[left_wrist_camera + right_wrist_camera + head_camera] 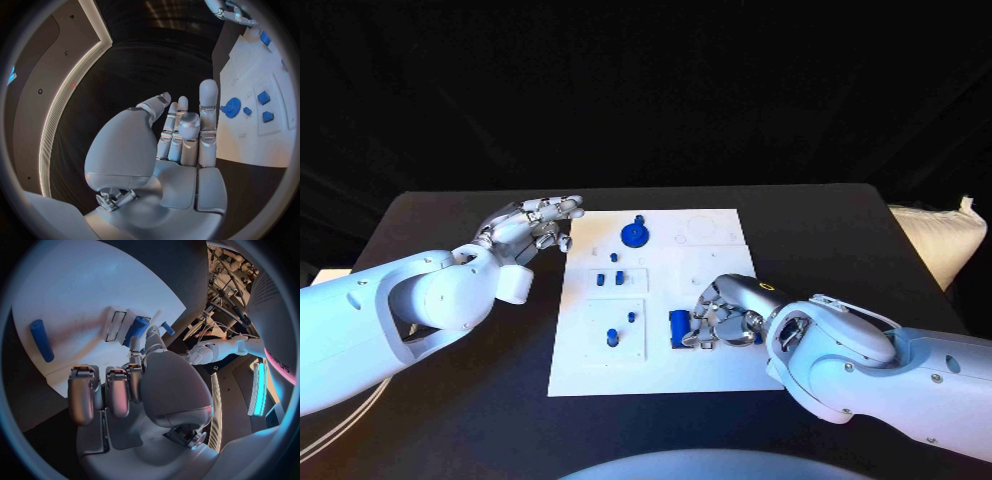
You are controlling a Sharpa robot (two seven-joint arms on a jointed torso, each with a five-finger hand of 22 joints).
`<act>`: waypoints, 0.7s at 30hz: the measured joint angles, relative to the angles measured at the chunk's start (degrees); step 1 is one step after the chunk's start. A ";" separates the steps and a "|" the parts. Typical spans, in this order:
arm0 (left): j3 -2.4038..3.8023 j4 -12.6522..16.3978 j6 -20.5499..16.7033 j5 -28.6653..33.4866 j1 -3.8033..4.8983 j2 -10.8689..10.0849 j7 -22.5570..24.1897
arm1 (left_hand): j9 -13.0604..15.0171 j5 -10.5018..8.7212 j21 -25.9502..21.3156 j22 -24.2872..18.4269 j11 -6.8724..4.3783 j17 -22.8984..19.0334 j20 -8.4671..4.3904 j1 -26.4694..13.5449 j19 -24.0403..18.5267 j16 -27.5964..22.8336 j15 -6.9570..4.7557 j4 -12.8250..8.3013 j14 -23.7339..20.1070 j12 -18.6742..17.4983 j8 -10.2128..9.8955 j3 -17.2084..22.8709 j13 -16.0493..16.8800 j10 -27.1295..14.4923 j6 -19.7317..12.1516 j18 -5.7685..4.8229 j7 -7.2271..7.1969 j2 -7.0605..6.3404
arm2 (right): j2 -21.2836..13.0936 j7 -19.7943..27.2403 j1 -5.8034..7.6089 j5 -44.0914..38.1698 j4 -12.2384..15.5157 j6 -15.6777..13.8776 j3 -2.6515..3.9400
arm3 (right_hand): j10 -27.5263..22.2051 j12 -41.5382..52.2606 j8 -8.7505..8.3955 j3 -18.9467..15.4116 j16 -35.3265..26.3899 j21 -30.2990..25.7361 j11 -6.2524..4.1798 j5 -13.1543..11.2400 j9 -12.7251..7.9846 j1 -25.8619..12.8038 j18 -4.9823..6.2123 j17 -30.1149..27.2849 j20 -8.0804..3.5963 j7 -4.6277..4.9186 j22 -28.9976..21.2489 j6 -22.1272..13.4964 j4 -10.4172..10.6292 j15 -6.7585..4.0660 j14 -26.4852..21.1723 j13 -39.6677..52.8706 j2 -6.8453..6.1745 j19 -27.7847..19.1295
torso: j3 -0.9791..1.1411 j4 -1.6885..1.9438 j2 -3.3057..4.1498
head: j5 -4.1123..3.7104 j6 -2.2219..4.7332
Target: Assemble the parts on the task board
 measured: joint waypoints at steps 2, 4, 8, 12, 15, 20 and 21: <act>0.00 0.00 0.01 0.00 -0.01 0.00 -0.03 | 0.00 0.00 0.00 0.00 0.00 0.00 0.00 0.00 0.00 0.00 0.00 0.00 0.00 0.00 0.00 0.00 0.00 0.00 0.00 0.00 0.00 0.00 | 0.21 -0.02 0.00 -0.13 -0.30 0.23 0.00 | 0.00 0.03 0.00 0.44 0.00 0.00 0.00 0.00 0.07 0.13 0.00 0.00 -0.08 0.00 0.00 0.00 -0.43 0.00 0.00 0.00 0.07 0.08 | -0.01 0.03 0.00 | -0.03 0.00; 0.00 0.00 0.03 0.00 -0.01 0.00 -0.07 | 0.00 0.00 0.00 0.00 -0.21 -0.06 0.00 0.00 0.00 0.00 0.00 0.00 0.00 0.00 0.00 0.00 0.00 -0.21 0.00 0.00 0.00 0.00 | 0.56 -0.17 0.00 -0.42 -0.68 0.52 0.00 | 0.00 0.10 0.00 0.79 0.00 0.00 0.00 0.00 0.08 0.67 0.00 0.00 -0.08 0.00 0.00 0.00 -0.79 0.00 0.00 0.00 0.14 0.08 | -0.02 0.03 0.00 | -0.03 -0.01; -0.01 0.00 0.06 -0.01 -0.01 0.02 -0.14 | 0.00 0.00 0.00 0.00 -0.21 -0.07 0.00 0.00 0.00 0.00 0.00 0.00 0.00 0.00 0.00 0.00 0.00 -0.21 0.00 0.00 0.00 0.00 | 1.38 -0.55 0.00 -1.20 -1.42 0.88 0.00 | 0.00 0.50 0.00 1.05 0.00 0.00 0.00 -0.02 0.13 1.42 -0.01 0.00 -0.08 0.00 -0.01 0.00 -1.05 0.01 0.00 0.06 0.73 0.08 | -0.03 0.04 0.01 | -0.04 -0.01; -0.01 0.00 0.09 -0.01 -0.01 0.03 -0.20 | 0.00 0.00 0.00 0.00 -0.21 -0.06 0.00 0.00 0.00 0.00 0.00 0.00 0.00 0.00 0.00 0.00 0.00 -0.21 0.00 0.00 0.00 0.00 | 1.81 -0.75 0.01 -1.86 -1.66 0.89 0.03 | 0.00 0.37 0.00 1.19 0.00 0.00 0.00 -0.15 0.13 1.42 0.00 -0.01 -0.08 0.00 -0.01 0.00 -1.18 0.01 0.00 0.06 0.74 0.08 | -0.03 0.04 0.01 | -0.04 -0.03; -0.01 0.00 0.10 -0.01 -0.02 0.03 -0.23 | 0.00 0.00 0.00 0.01 -0.21 -0.06 0.00 0.00 0.00 0.00 0.00 0.00 0.00 0.00 0.00 0.00 0.00 -0.21 0.00 0.00 0.00 0.00 | 1.94 -0.83 0.03 -2.19 -1.80 0.85 0.04 | 0.00 0.29 0.00 1.18 0.00 0.00 0.00 -0.28 0.19 1.39 0.00 -0.01 -0.07 0.00 -0.01 0.00 -1.18 0.02 0.00 0.06 0.77 0.08 | -0.02 0.04 0.01 | -0.04 -0.04; -0.01 -0.01 0.14 -0.01 -0.02 0.03 -0.29 | 0.00 0.00 0.00 -0.04 -0.21 -0.06 0.00 0.00 0.00 0.00 0.00 0.00 0.00 0.00 0.00 0.00 -0.01 -0.21 0.00 0.00 0.00 0.00 | 2.01 -0.86 0.03 -2.59 -1.87 0.85 0.04 | 0.00 0.28 0.00 1.18 0.00 0.00 0.00 -0.46 0.19 1.34 0.00 -0.01 -0.07 0.00 -0.01 0.00 -1.18 0.02 0.00 0.06 0.81 0.08 | -0.02 0.04 0.00 | -0.08 0.01; -0.01 -0.01 0.14 -0.01 -0.02 0.03 -0.30 | 0.00 0.00 0.00 -0.04 -0.21 -0.06 0.00 0.00 0.00 0.00 0.00 0.00 0.00 0.00 0.00 0.00 0.00 -0.21 0.00 0.00 0.00 0.00 | 2.01 -0.86 0.03 -2.60 -1.87 0.85 0.04 | 0.00 0.28 0.00 1.18 0.00 0.00 0.00 -0.46 0.19 1.29 0.00 -0.01 -0.07 0.00 -0.01 0.00 -1.18 0.02 0.00 0.06 0.87 0.08 | -0.02 0.04 0.00 | -0.09 0.01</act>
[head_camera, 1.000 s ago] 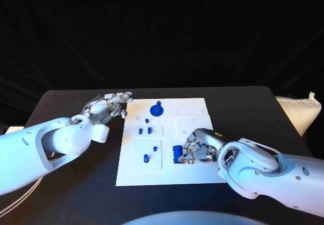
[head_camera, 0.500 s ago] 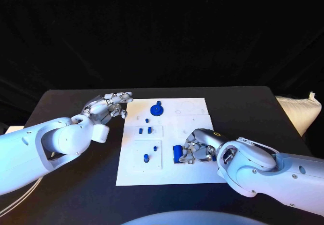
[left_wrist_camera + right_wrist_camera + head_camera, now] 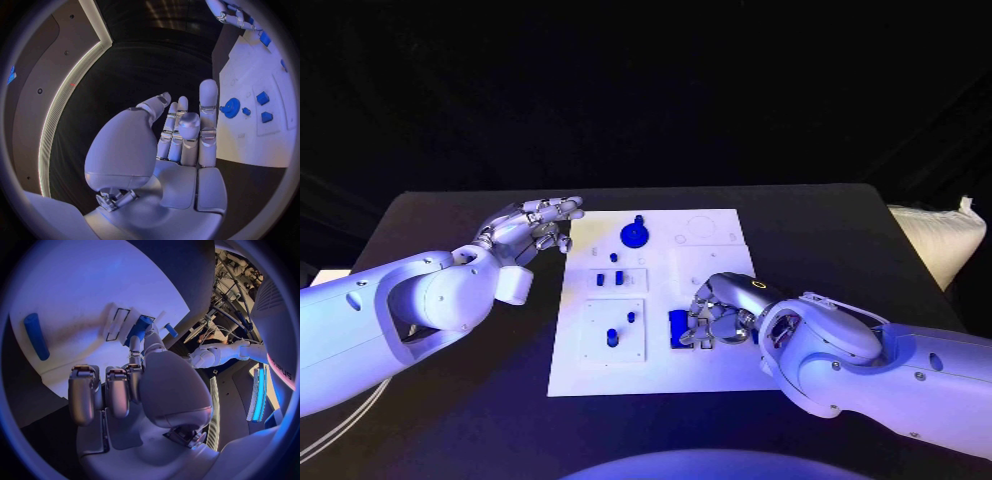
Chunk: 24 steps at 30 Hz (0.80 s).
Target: Assemble the parts on the task board
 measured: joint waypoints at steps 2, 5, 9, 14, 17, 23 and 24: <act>0.00 0.00 0.02 -0.02 0.00 -0.01 -0.02 | 0.00 0.00 0.00 0.00 0.00 0.00 0.00 0.00 0.00 0.00 0.00 0.00 0.00 0.00 0.00 0.00 0.04 0.00 0.00 0.00 0.00 0.00 | -0.05 0.00 0.00 -0.07 0.01 0.03 0.00 | 0.00 0.00 0.00 0.00 0.00 0.00 0.00 -0.04 0.00 -0.06 0.00 0.00 0.00 0.00 0.00 0.00 0.00 0.00 0.00 0.00 0.06 0.00 | 0.00 0.00 -0.01 | -0.02 0.03; 0.00 0.00 0.06 -0.06 0.00 -0.03 -0.05 | 0.00 0.00 -0.25 -0.06 0.00 -0.04 0.00 0.00 0.00 0.00 0.13 0.00 -0.13 0.00 0.00 0.00 0.04 0.00 0.00 0.00 0.00 0.00 | -0.29 0.05 0.00 -0.10 0.15 0.04 0.00 | 0.00 0.01 0.00 0.00 0.00 0.00 0.00 -0.04 0.00 -0.07 0.00 0.00 0.00 0.00 0.00 0.00 0.00 0.00 0.00 0.00 0.07 0.00 | 0.01 -0.01 -0.01 | -0.03 0.07; -0.01 0.01 0.12 -0.11 0.00 -0.07 -0.10 | 0.00 0.00 -0.34 -0.07 0.00 -0.06 0.00 0.00 0.00 0.00 0.20 -0.16 -0.20 0.00 0.00 -0.16 0.04 0.00 0.00 0.00 0.00 0.00 | -1.41 0.35 -0.02 0.18 0.52 -0.13 -0.05 | 0.04 -0.03 -1.24 -1.27 0.00 0.00 0.04 0.12 -0.18 -0.09 0.00 0.00 0.00 0.88 -0.01 -1.19 0.80 0.01 0.00 0.07 0.05 0.00 | 0.02 0.00 -0.01 | -0.03 0.08; -0.02 0.01 0.20 -0.19 -0.01 -0.18 -0.18 | 0.00 0.00 -0.34 -0.07 0.00 -0.06 0.00 0.00 0.00 0.00 0.20 -0.16 -0.20 0.00 0.00 -0.16 0.04 0.00 0.00 0.00 0.00 0.00 | -3.77 2.14 -0.04 1.99 1.80 -1.41 -0.07 | 0.59 -1.91 -3.64 -1.99 0.00 -0.27 0.85 0.12 -1.08 -1.69 0.01 -0.01 0.27 2.42 -0.01 -3.87 1.52 0.62 -0.03 0.18 -1.10 -0.01 | 0.02 0.01 -0.01 | -0.07 0.14; -0.03 -0.01 0.23 -0.22 -0.01 -0.24 -0.22 | 0.00 0.00 -0.34 -0.22 0.21 -0.14 0.00 0.00 0.00 0.00 0.20 -0.16 -0.20 0.00 0.00 -0.16 0.03 -0.21 -0.21 0.00 0.21 0.00 | -5.72 3.51 -0.04 3.22 2.93 -2.31 -0.07 | 0.35 -2.56 -4.62 -2.15 0.00 -0.27 1.39 0.28 -1.46 -2.07 0.01 -0.01 0.65 2.90 0.03 -4.35 1.67 1.03 -0.01 2.22 -1.47 -0.01 | 0.02 0.01 -0.01 | -0.13 0.16; -0.04 0.01 0.26 -0.28 -0.01 -0.39 -0.24 | 0.00 0.00 -0.34 -0.22 0.21 -0.14 0.00 0.00 0.00 0.00 0.20 -0.16 -0.20 0.00 0.00 -0.16 0.03 -0.21 -0.21 0.00 0.21 0.00 | -10.42 5.12 0.30 5.11 4.30 -3.69 -0.06 | 0.40 -2.87 -6.17 -1.73 0.00 -0.27 1.86 1.19 -2.36 -2.84 0.00 0.03 1.06 3.06 0.04 -4.91 2.09 1.43 -0.01 2.89 -0.98 -0.01 | 0.00 -0.01 -0.01 | -0.43 0.24; -0.04 0.01 0.26 -0.28 -0.01 -0.41 -0.24 | 0.00 0.00 -0.34 -0.22 0.21 -0.14 0.00 0.00 0.00 0.00 0.20 -0.16 -0.20 0.00 0.00 -0.16 0.03 -0.21 -0.21 0.00 0.21 0.00 | -11.16 5.25 0.41 5.29 4.35 -3.88 -0.06 | 0.40 -2.88 -6.34 -1.73 0.00 -0.27 1.86 1.49 -2.50 -2.96 0.00 0.04 1.06 3.06 0.04 -4.91 2.09 1.43 -0.01 3.34 -0.84 -0.01 | -0.01 -0.02 -0.01 | -0.47 0.27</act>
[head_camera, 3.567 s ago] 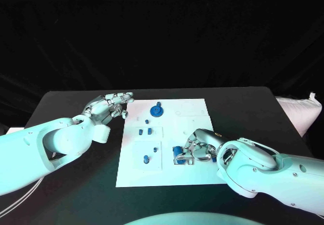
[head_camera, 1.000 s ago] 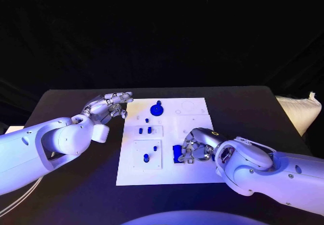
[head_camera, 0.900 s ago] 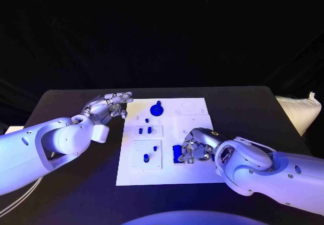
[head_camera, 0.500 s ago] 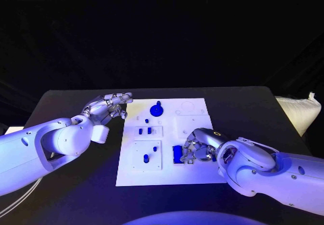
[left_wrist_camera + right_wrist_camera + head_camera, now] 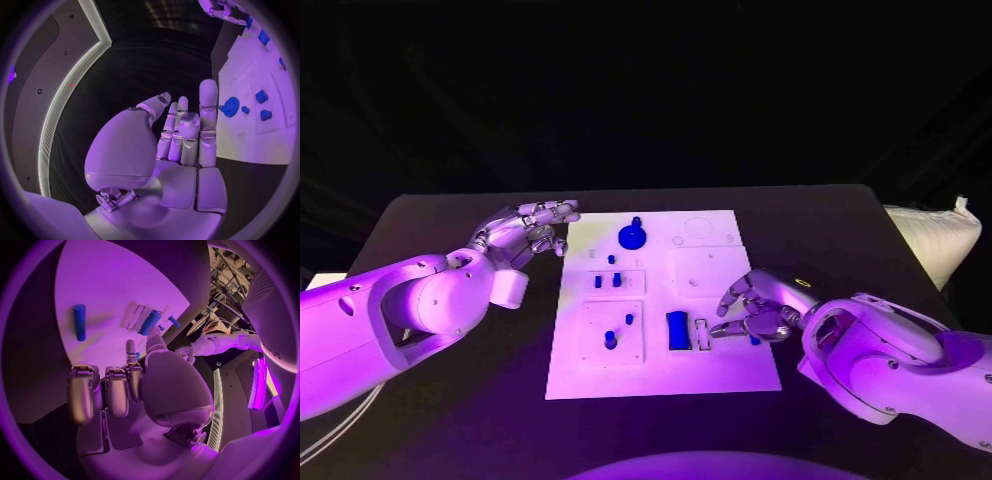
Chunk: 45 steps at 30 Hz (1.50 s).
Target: Assemble the parts on the task board
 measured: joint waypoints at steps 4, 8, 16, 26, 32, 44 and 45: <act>-0.01 0.07 0.00 -0.03 0.00 0.00 0.00 | 0.00 0.00 0.00 0.00 0.00 0.00 0.00 0.00 0.00 0.00 0.00 0.00 0.00 0.00 0.00 0.00 0.00 0.00 0.00 0.00 0.00 0.00 | -2.34 0.08 0.29 0.10 0.05 -0.55 0.02 | -0.01 0.00 -0.87 0.27 0.00 0.00 0.00 1.06 -0.60 -0.52 0.00 0.00 0.41 0.25 0.00 0.25 0.99 0.00 0.00 3.92 1.86 0.00 | 0.00 -0.06 0.01 | -0.28 0.17; -0.01 0.09 0.00 -0.04 0.00 0.03 0.00 | 0.00 0.00 0.00 0.00 0.00 0.00 0.00 0.00 0.00 0.00 0.00 0.00 0.00 0.00 0.00 0.00 0.00 0.00 0.00 0.00 0.00 0.00 | -3.48 -0.55 0.37 -1.03 -0.08 -0.54 0.02 | -0.11 -0.02 -2.05 0.64 0.00 0.00 0.11 2.40 -1.40 -0.18 0.00 0.00 0.41 0.31 -0.01 0.31 1.43 0.34 -0.07 6.07 3.21 0.00 | 0.01 -0.06 0.01 | -0.78 0.27; -0.01 0.13 0.01 -0.06 0.00 0.12 0.01 | 0.00 0.00 0.00 0.00 0.00 0.01 0.00 0.00 0.00 0.00 0.00 0.00 0.00 0.00 0.00 0.00 -0.01 0.00 0.00 -0.01 0.00 0.00 | -4.34 -2.89 0.38 -5.24 -0.55 0.66 -0.12 | -0.34 -0.44 -2.61 0.95 0.00 0.00 0.33 2.62 -2.16 0.08 0.00 -0.01 0.41 0.33 -0.01 0.95 1.74 0.41 0.00 5.91 4.22 0.00 | 0.01 0.01 0.01 | -1.51 0.44; -0.02 0.13 0.02 -0.09 0.00 0.14 0.01 | 0.00 0.00 0.00 0.01 0.00 0.01 0.00 0.00 0.00 0.00 0.00 0.00 0.00 0.00 0.00 0.00 -0.01 0.00 0.00 0.00 0.00 0.00 | -4.02 -5.30 -0.06 -9.17 -1.48 4.53 -0.41 | -0.44 -0.43 -3.33 0.40 0.00 0.00 0.42 2.85 -2.89 -0.12 0.00 -0.02 0.41 0.02 -0.02 2.45 2.90 0.41 0.00 5.96 4.51 0.00 | 0.00 0.10 0.01 | -1.71 0.32; -0.03 0.10 0.02 -0.11 -0.01 0.13 0.01 | 0.00 0.00 0.00 0.01 0.00 0.01 0.00 0.00 0.00 0.00 0.00 0.00 0.00 0.00 0.00 0.00 -0.02 0.00 0.00 0.00 0.00 0.00 | -3.94 -6.08 -0.21 -10.80 -1.76 6.59 -0.46 | -0.40 -0.42 -3.65 -0.17 0.00 0.00 0.38 3.53 -3.28 -0.39 0.00 -0.02 0.41 -0.16 -0.02 3.24 3.47 0.41 0.00 5.95 4.24 0.00 | 0.00 0.11 0.01 | -1.69 0.26; -0.05 0.08 0.04 -0.24 -0.02 0.13 0.01 | 0.00 0.00 0.00 0.01 0.00 0.01 0.00 0.00 0.00 0.00 0.00 0.00 0.00 0.00 0.00 0.00 -0.02 0.00 0.01 -0.01 -0.01 0.00 | -2.86 -6.70 -0.73 -12.56 -2.43 9.05 -0.54 | -0.20 -0.49 -3.95 -0.42 0.00 0.00 0.18 4.50 -3.51 -1.07 0.00 -0.03 0.41 -0.38 -0.03 3.88 3.71 0.40 0.00 5.31 3.57 0.00 | 0.03 0.09 0.04 | -1.69 0.14; -0.05 0.08 0.05 -0.26 -0.02 0.14 0.00 | 0.00 0.00 0.00 0.01 0.00 0.01 0.00 0.00 0.00 0.00 0.00 0.00 0.00 0.00 0.00 0.00 -0.02 0.00 0.00 -0.01 0.00 0.00 | -2.63 -6.73 -0.87 -12.66 -2.62 9.21 -0.54 | -0.20 -0.49 -4.20 -0.42 0.00 0.00 0.18 4.61 -3.58 -1.05 0.00 -0.03 0.41 -0.39 -0.04 3.88 3.71 0.40 0.00 5.30 3.55 0.00 | 0.04 0.10 0.04 | -1.68 0.13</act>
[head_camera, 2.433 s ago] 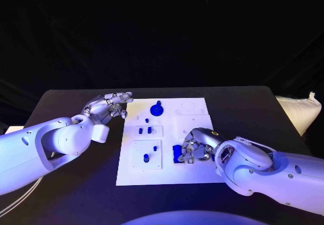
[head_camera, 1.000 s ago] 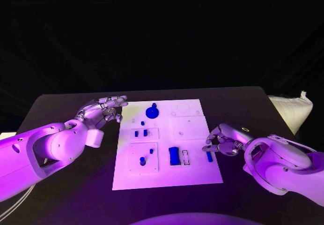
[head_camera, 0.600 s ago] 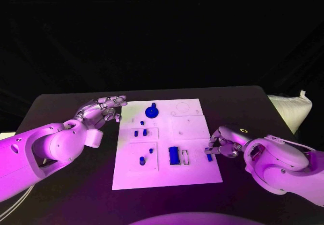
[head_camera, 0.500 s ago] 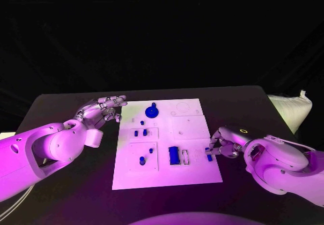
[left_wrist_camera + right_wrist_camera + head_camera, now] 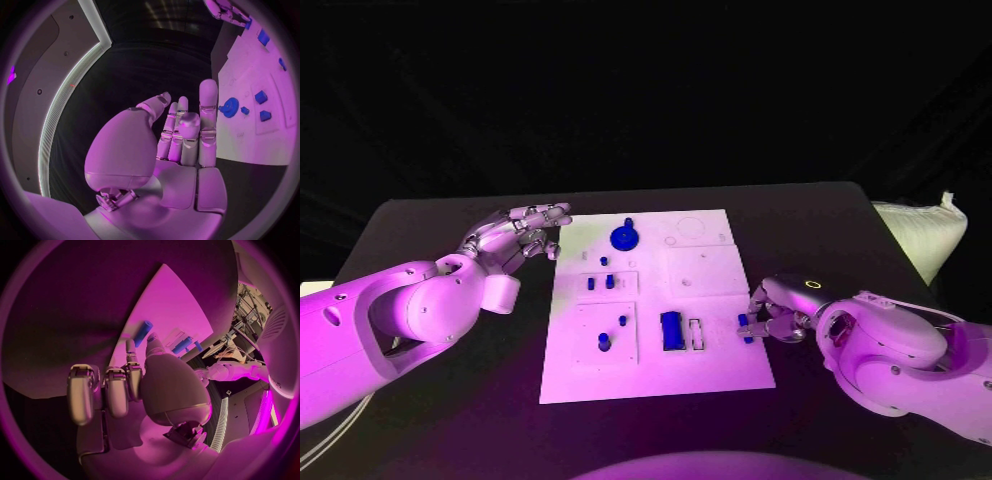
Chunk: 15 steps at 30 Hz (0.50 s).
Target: Assemble the parts on the task board
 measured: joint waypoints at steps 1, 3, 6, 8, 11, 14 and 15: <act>0.00 0.00 0.00 -0.02 0.00 0.00 0.00 | 0.00 0.00 0.00 0.00 0.00 0.00 0.00 0.00 0.00 0.00 0.00 0.00 0.00 0.00 0.00 0.00 0.00 0.00 0.00 0.01 0.00 0.00 | 0.17 -0.02 -0.10 -0.08 -0.15 0.09 0.00 | 0.00 0.00 0.00 0.00 0.00 0.00 0.00 0.00 -0.01 0.03 -0.01 0.00 0.00 0.00 0.00 0.00 0.00 0.00 0.00 0.00 0.00 0.00 | 0.00 0.03 0.00 | 0.03 -0.01; 0.00 0.00 0.01 -0.06 -0.01 0.00 0.00 | 0.00 0.00 0.00 0.00 0.00 0.00 0.00 0.00 0.00 0.00 0.00 0.00 0.00 0.00 0.00 0.00 0.00 0.00 0.00 0.01 0.00 0.00 | 0.48 -0.05 -0.16 -0.29 -0.38 0.15 0.06 | 0.00 0.00 -0.11 0.29 0.00 0.00 0.00 0.00 0.00 0.55 0.00 0.00 0.00 0.07 0.00 0.34 -0.29 0.00 0.00 -0.45 -0.48 0.00 | -0.01 0.03 -0.01 | 0.04 -0.02; 0.00 0.00 0.01 -0.11 -0.02 -0.01 0.00 | 0.00 0.00 0.00 0.00 0.00 0.00 0.00 0.00 0.00 0.00 0.00 0.00 0.00 0.00 0.00 0.00 0.00 0.00 0.00 0.00 0.00 0.00 | 1.00 -0.08 -0.24 -0.71 -0.78 0.19 0.16 | 0.00 0.07 -0.48 1.02 0.00 0.00 0.01 0.00 -0.03 2.04 0.00 0.00 0.00 0.08 0.00 0.54 -1.02 0.00 0.00 -0.46 -0.58 0.00 | -0.03 0.05 -0.02 | 0.08 -0.07; -0.01 -0.01 0.02 -0.15 -0.03 -0.01 -0.01 | 0.00 0.00 0.00 0.00 0.00 0.00 0.00 0.00 0.00 0.00 0.00 0.00 0.00 0.00 0.00 0.00 0.00 0.00 0.00 0.00 0.00 0.00 | 1.39 -0.09 -0.31 -1.11 -0.98 0.23 0.23 | 0.01 0.18 -0.70 1.87 0.00 0.00 0.00 -1.30 -0.22 3.57 0.00 0.00 0.00 0.02 0.00 0.63 -1.87 0.01 0.01 -0.32 -0.52 0.00 | -0.03 0.05 -0.03 | 0.12 -0.08; -0.01 -0.01 0.03 -0.19 -0.03 -0.02 -0.01 | 0.00 0.00 0.00 0.00 0.00 0.00 0.00 0.00 0.00 0.00 0.00 0.00 0.00 0.00 0.00 0.00 0.00 0.00 0.00 0.00 0.00 0.00 | 1.92 -0.10 -0.39 -2.08 -1.12 0.67 0.33 | -0.11 0.05 -1.10 4.04 0.00 0.00 -0.11 -3.23 -0.68 5.59 0.00 -0.01 0.00 -0.25 0.00 0.90 -4.04 -0.07 -0.05 -0.30 -1.28 0.00 | -0.04 0.06 -0.03 | 0.20 -0.11; -0.01 -0.01 0.03 -0.21 -0.04 -0.04 -0.01 | 0.00 0.00 0.00 0.00 0.00 0.00 0.00 0.00 0.00 0.00 0.00 0.00 0.00 0.00 0.00 0.00 0.00 0.00 0.00 0.00 0.00 0.00 | 2.33 -0.13 -0.41 -3.45 -1.24 1.50 0.43 | -0.20 -0.51 -1.45 6.20 0.00 0.00 -0.20 -3.69 -0.68 6.93 0.00 -0.01 0.00 -0.18 -0.01 1.01 -6.20 -0.42 0.00 -0.30 -2.62 0.00 | -0.07 0.06 -0.03 | 0.24 -0.14; -0.01 -0.01 0.03 -0.22 -0.04 -0.05 -0.01 | 0.00 0.00 0.00 0.00 0.00 0.00 0.00 0.00 0.00 0.00 0.00 0.00 0.00 0.00 0.00 0.00 0.00 0.00 0.00 0.01 0.00 0.00 | 2.53 -0.15 -0.43 -4.17 -1.28 1.93 0.49 | -0.20 -0.57 -1.66 6.72 0.00 0.00 -0.20 -3.70 -0.69 7.08 0.00 -0.01 0.00 -0.17 -0.01 1.02 -6.72 -0.43 0.00 -0.30 -2.77 0.00 | -0.08 0.06 -0.03 | 0.25 -0.16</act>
